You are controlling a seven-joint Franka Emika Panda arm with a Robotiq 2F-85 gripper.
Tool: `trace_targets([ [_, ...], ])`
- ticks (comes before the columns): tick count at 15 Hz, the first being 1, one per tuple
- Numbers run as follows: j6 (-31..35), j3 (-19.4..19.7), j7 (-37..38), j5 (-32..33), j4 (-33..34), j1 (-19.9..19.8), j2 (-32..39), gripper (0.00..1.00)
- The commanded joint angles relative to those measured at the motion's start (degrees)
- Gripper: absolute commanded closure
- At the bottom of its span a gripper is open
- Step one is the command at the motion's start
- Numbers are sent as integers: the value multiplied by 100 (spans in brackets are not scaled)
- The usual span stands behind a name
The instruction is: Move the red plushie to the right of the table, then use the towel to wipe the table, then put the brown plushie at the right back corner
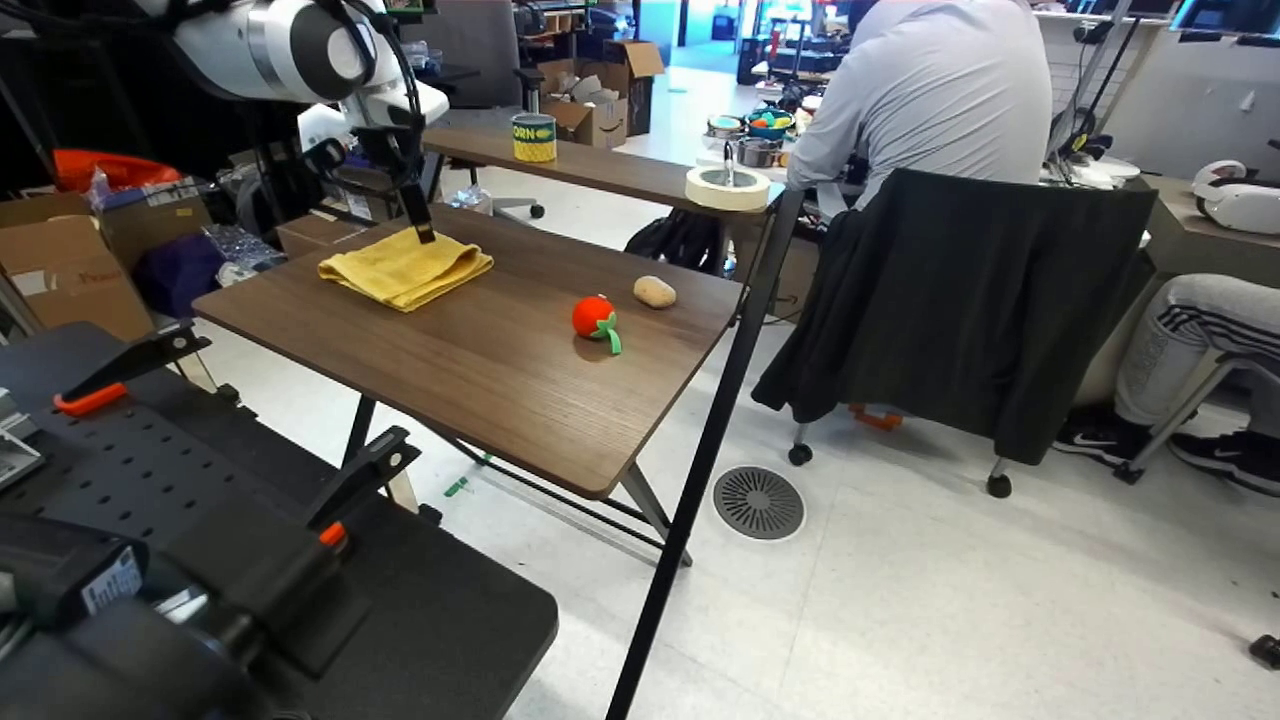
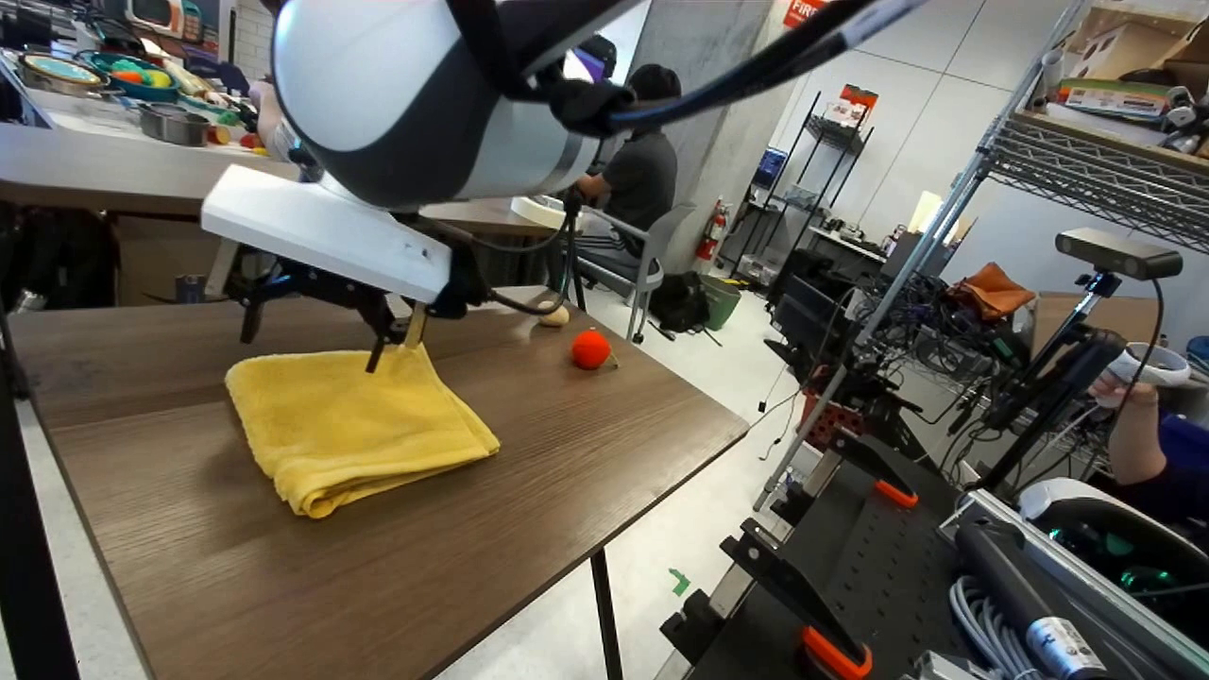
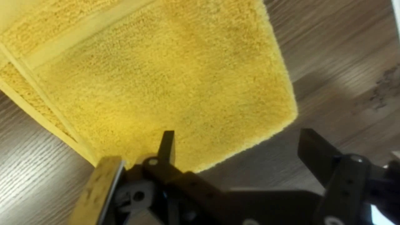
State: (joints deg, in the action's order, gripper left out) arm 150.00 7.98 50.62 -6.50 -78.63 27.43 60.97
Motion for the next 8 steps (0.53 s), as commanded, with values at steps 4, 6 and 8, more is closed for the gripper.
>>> trace_targets([
  [4,-214,-46,41,627,-209,260,-482,0],
  [6,-166,-124,32,584,-216,158,-347,0],
  [8,-261,-138,36,549,-293,78,-228,0],
])
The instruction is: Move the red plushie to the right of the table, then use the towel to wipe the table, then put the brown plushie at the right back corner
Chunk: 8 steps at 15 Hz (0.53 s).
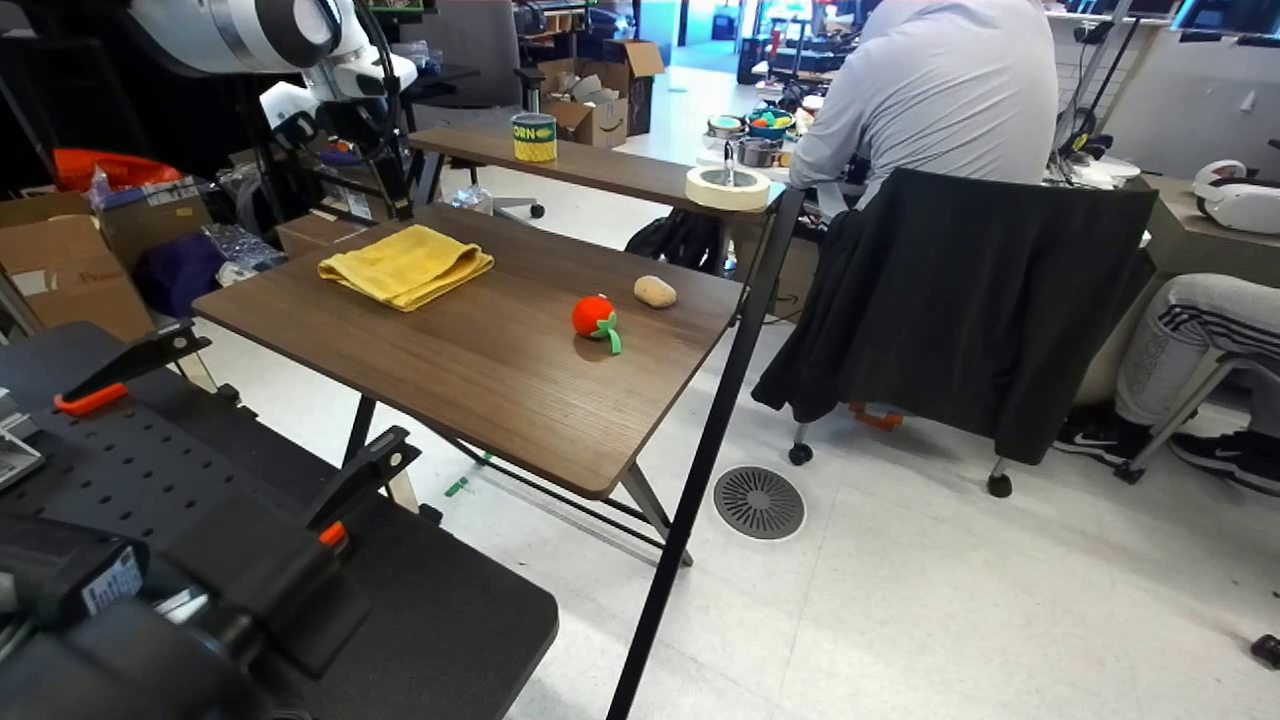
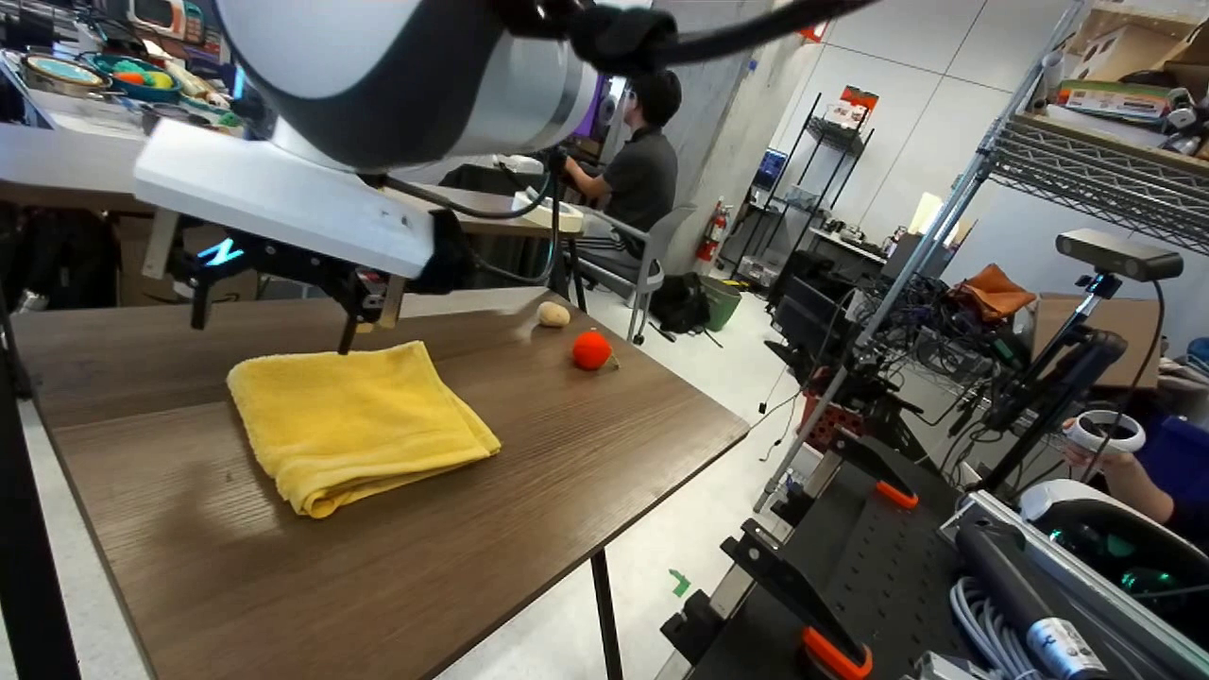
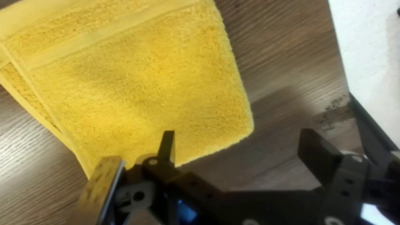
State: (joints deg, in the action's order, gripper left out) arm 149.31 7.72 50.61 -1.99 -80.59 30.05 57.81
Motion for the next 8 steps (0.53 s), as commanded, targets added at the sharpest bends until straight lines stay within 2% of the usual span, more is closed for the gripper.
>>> trace_targets([
  [1,-215,-127,17,82,-165,-234,119,0],
  [5,-406,-170,-8,50,-260,-407,334,0],
  [8,-14,-372,-301,21,-232,-634,700,0],
])
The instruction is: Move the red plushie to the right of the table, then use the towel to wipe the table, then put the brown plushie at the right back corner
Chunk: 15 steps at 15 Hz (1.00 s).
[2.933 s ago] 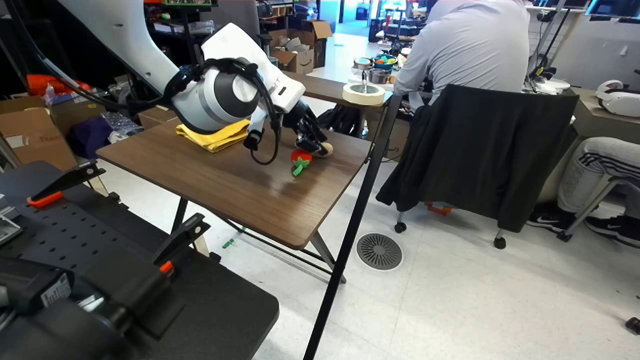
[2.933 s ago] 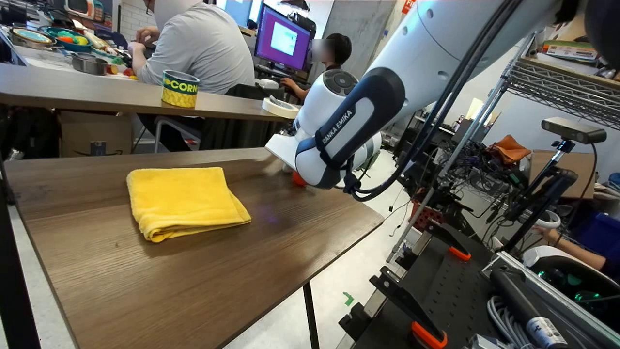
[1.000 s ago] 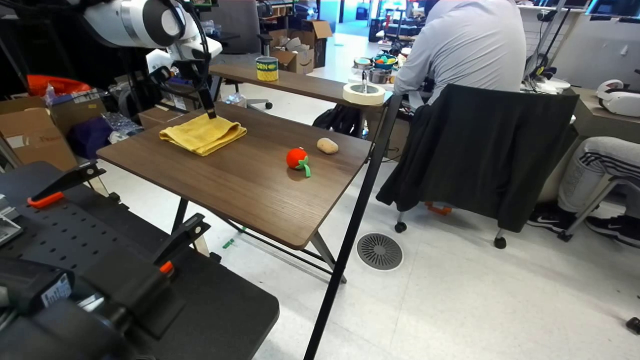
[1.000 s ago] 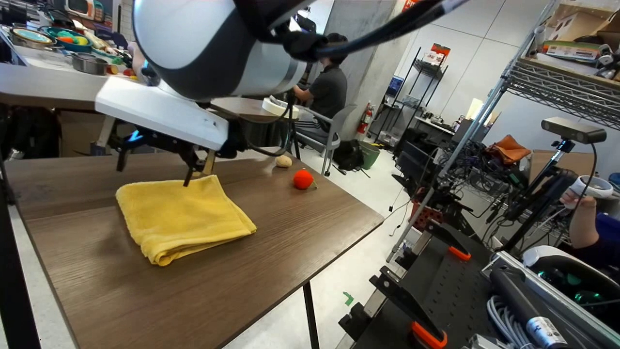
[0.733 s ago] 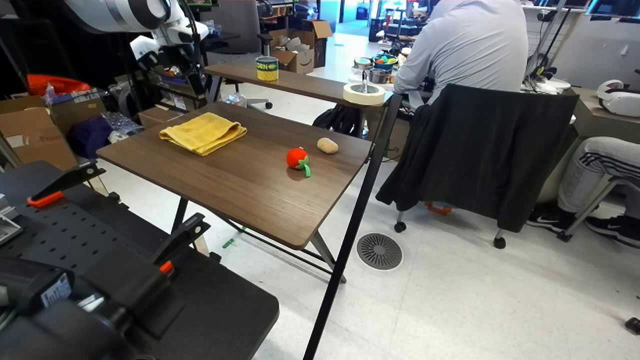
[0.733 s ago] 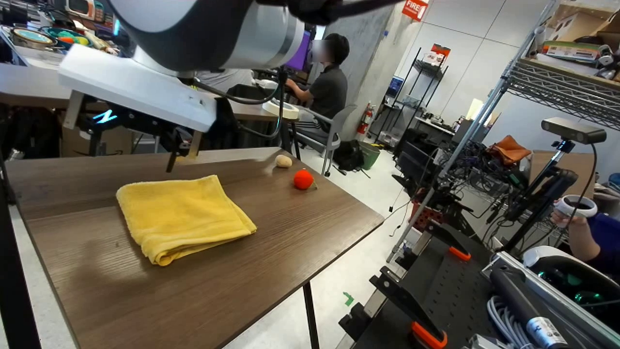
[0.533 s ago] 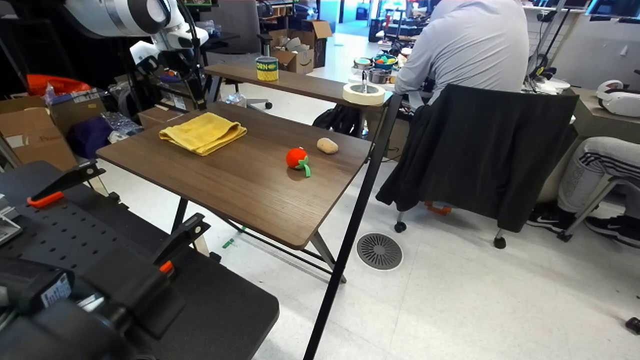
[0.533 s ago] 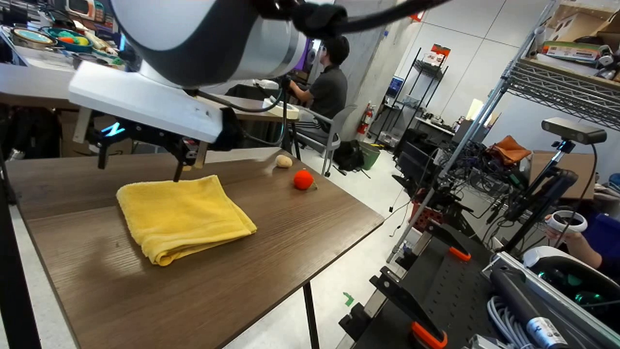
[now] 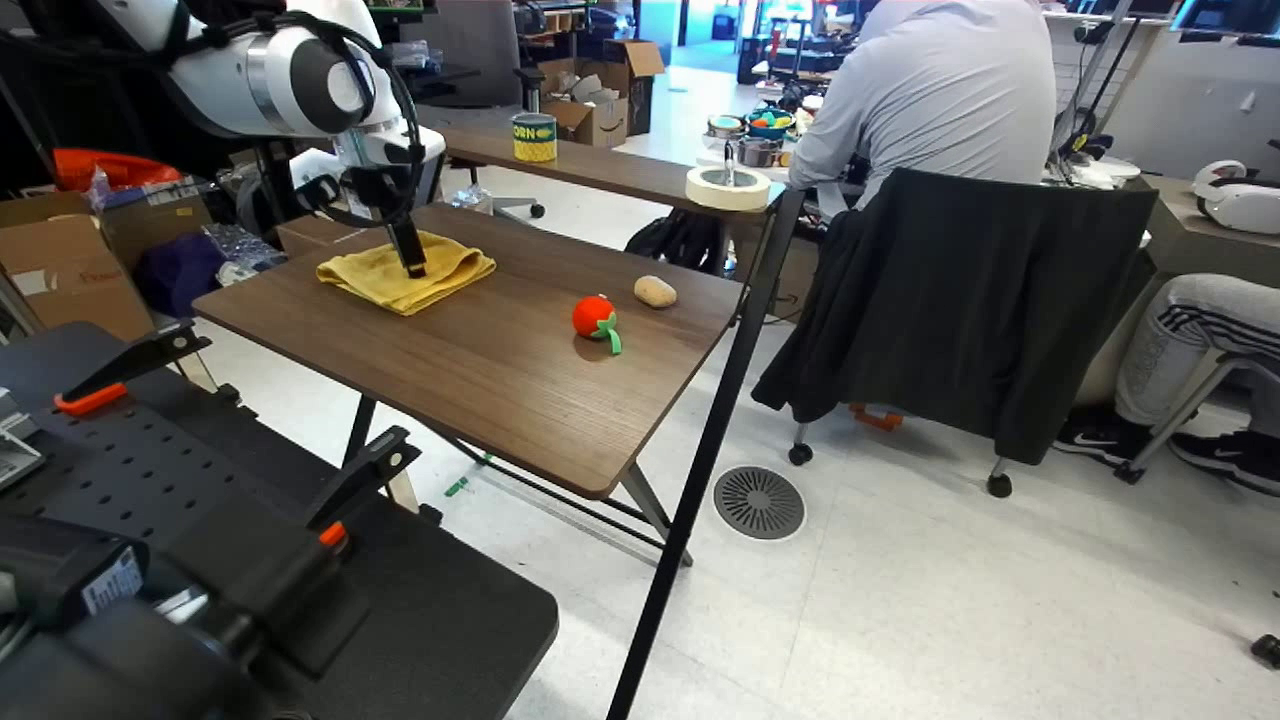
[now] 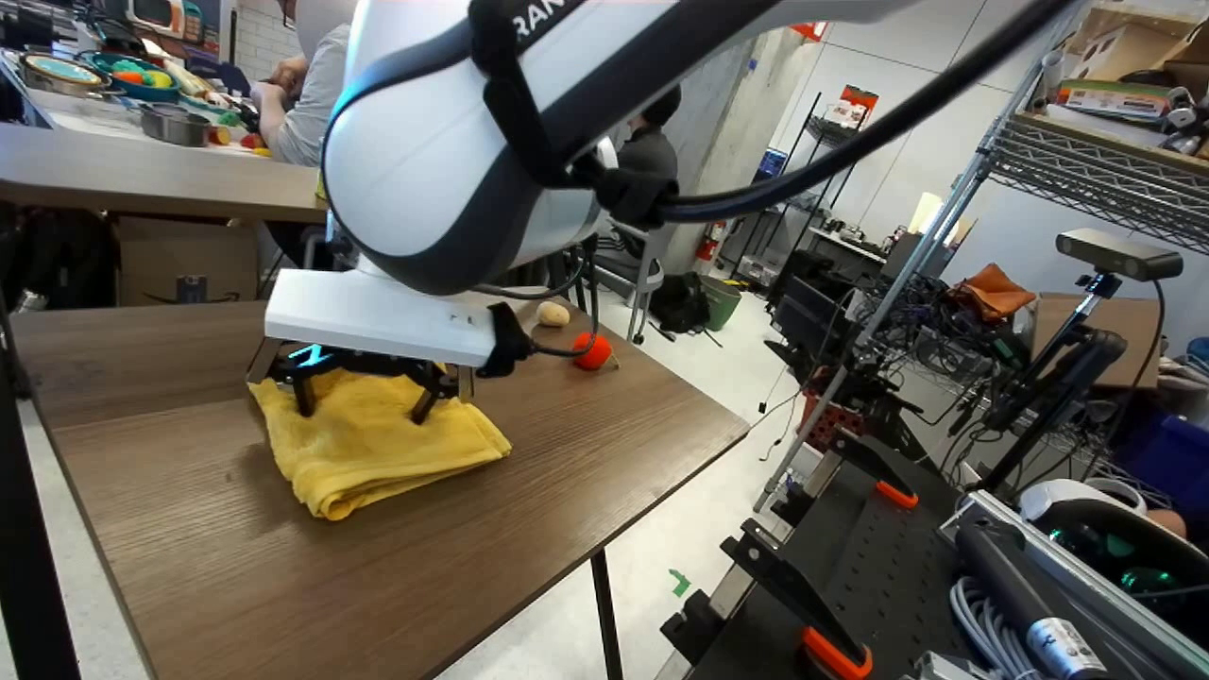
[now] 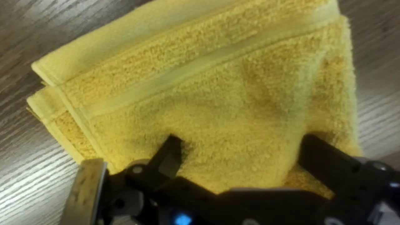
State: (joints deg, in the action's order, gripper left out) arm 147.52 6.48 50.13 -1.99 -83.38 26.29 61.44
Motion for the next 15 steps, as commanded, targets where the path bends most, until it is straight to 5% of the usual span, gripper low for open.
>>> trace_targets([
  [1,96,-391,-456,-13,-55,-361,364,0],
  [12,23,-1253,-2512,-28,-743,-75,168,0],
  [15,-407,-1168,-2727,53,-697,18,156,0],
])
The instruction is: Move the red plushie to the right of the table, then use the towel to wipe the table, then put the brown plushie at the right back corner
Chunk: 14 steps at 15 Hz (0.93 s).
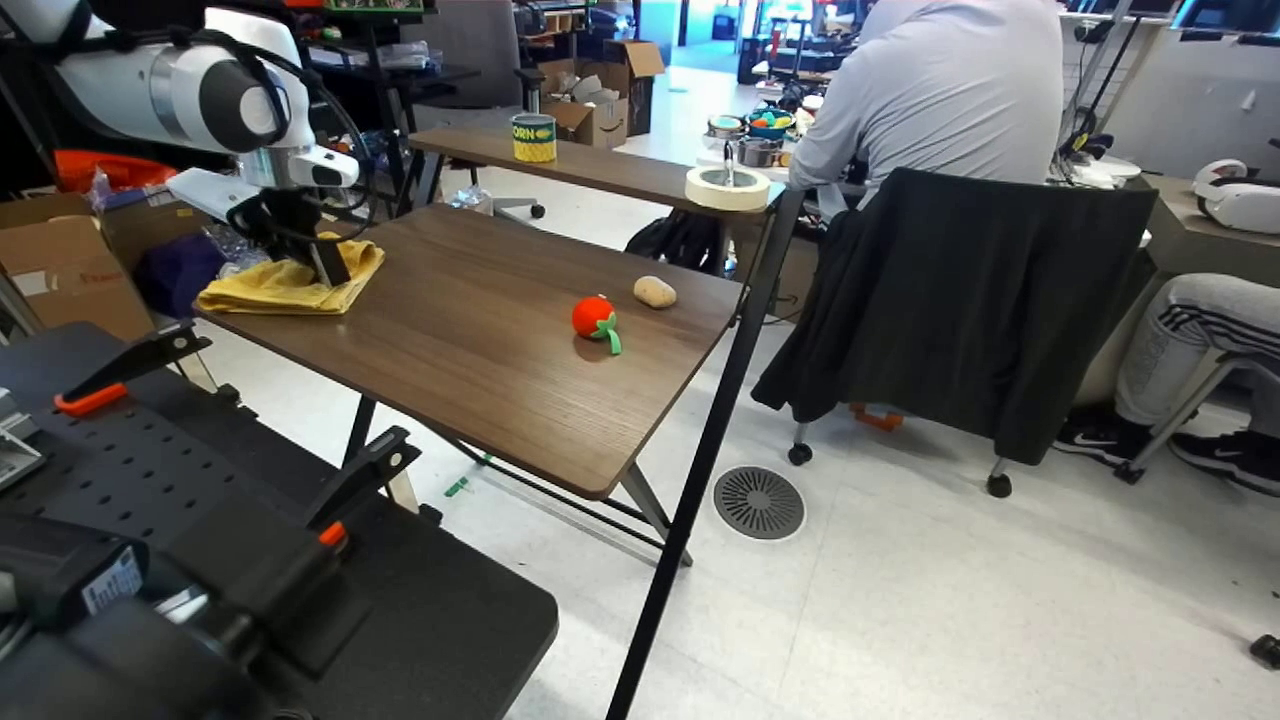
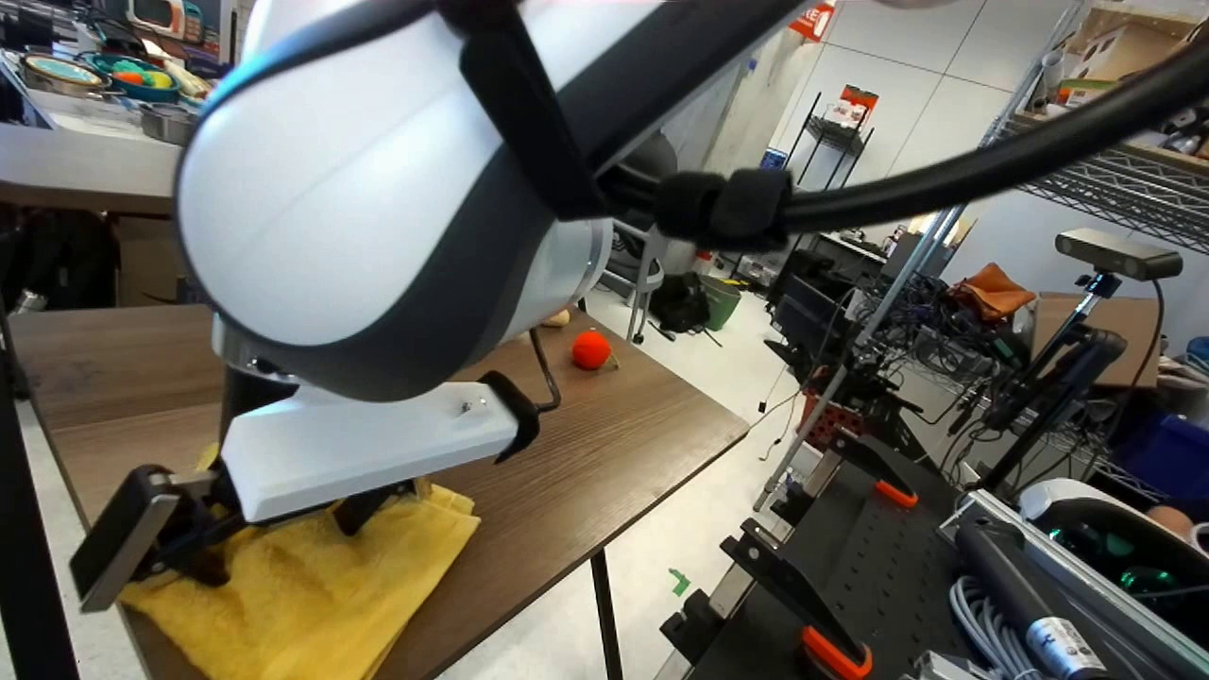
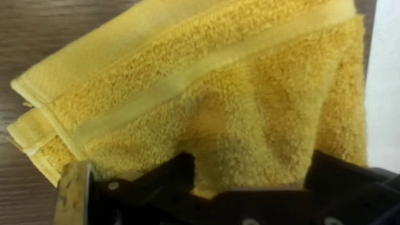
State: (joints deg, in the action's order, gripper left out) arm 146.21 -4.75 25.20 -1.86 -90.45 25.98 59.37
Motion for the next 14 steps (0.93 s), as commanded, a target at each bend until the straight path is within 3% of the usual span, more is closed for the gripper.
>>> trace_targets([
  [1,-380,60,-130,35,-20,75,320,0],
  [8,114,870,946,-97,-961,-132,-186,0],
  [14,1126,1569,1953,-127,-1749,-289,-309,0],
])
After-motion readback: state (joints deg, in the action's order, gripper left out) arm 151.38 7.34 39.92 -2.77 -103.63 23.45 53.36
